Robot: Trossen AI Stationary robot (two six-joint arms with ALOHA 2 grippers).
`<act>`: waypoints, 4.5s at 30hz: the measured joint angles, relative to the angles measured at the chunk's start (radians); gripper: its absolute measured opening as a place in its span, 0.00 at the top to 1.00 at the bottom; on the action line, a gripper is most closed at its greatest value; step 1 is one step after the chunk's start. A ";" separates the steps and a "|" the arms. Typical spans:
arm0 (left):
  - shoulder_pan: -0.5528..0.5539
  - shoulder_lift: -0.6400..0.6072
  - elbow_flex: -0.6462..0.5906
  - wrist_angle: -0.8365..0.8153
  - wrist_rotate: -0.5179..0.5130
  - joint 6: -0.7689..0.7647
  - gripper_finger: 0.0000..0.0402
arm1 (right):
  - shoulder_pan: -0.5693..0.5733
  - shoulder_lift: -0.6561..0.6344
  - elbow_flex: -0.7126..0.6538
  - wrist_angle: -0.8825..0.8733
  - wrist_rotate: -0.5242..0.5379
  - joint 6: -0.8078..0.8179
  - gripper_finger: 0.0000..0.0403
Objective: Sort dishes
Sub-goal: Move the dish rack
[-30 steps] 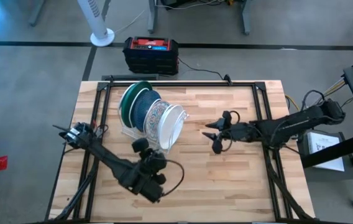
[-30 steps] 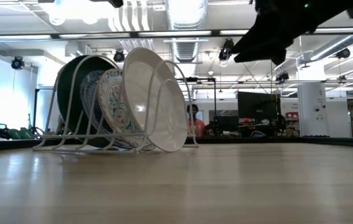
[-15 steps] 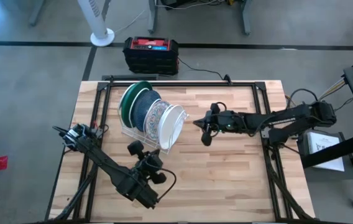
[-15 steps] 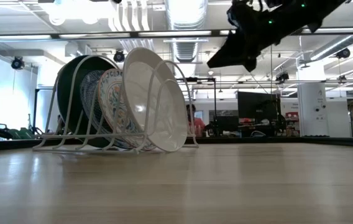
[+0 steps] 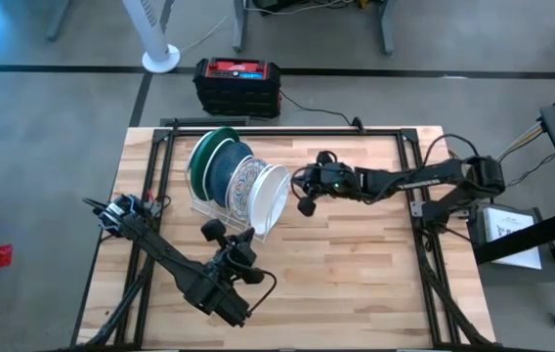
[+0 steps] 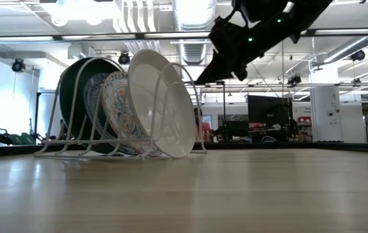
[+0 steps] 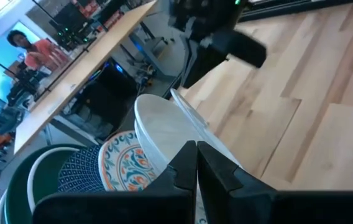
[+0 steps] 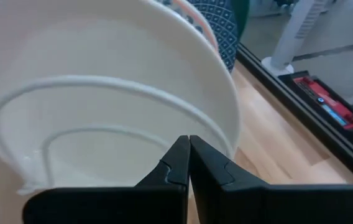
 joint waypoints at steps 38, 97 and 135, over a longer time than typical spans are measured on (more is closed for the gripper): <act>0.026 -0.009 -0.010 0.000 -0.180 0.038 1.00 | -0.171 0.151 0.084 0.063 -0.005 -0.080 1.00; 0.227 -0.216 -0.173 0.073 -0.376 0.114 1.00 | -0.136 -0.146 -0.080 0.209 -0.386 -0.073 1.00; 0.458 -0.151 0.152 1.061 0.802 1.617 1.00 | 0.233 -0.681 -0.194 -0.016 -0.124 -0.189 1.00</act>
